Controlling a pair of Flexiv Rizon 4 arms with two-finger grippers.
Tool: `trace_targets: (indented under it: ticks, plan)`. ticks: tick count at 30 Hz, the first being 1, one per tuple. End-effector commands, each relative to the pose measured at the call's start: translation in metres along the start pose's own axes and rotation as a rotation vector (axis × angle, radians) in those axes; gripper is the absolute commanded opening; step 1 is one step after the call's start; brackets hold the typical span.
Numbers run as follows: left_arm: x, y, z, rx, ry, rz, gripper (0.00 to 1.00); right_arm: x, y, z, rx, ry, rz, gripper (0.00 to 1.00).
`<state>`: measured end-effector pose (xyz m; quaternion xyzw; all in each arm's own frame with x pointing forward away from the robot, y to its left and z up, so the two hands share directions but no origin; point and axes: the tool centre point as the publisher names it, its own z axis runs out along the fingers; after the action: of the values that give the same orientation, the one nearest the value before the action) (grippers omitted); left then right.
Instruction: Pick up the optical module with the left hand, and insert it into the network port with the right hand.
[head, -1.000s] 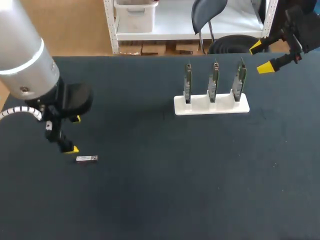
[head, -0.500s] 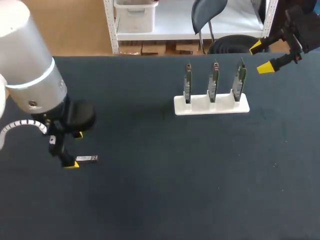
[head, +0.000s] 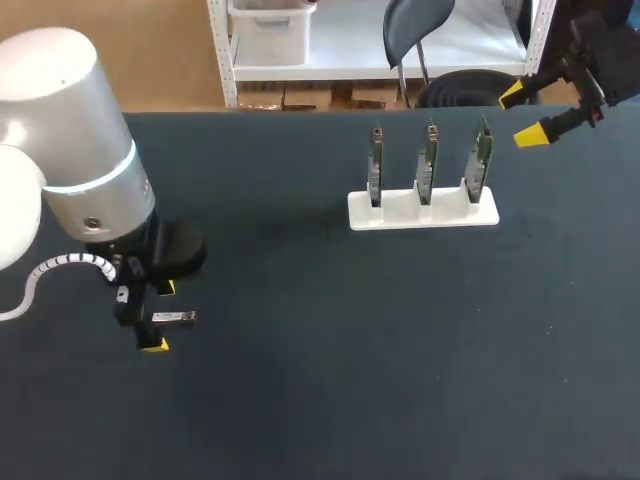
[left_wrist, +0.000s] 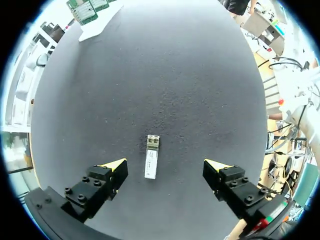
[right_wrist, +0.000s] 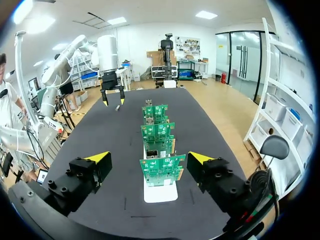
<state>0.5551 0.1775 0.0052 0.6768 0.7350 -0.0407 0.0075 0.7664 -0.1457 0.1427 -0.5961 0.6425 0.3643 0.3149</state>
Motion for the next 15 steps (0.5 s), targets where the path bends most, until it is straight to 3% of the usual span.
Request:
trace_targets:
  ticks: [1, 15]
  plan:
    - [-0.001, 0.003, 0.002, 0.012, 0.015, 0.006, 1.00, 0.000, 0.003, 0.000, 0.006, 0.001, -0.001, 1.00]
    - [0.008, 0.001, 0.013, 0.029, 0.060, 0.016, 1.00, 0.000, 0.003, 0.000, 0.006, 0.001, -0.001, 1.00]
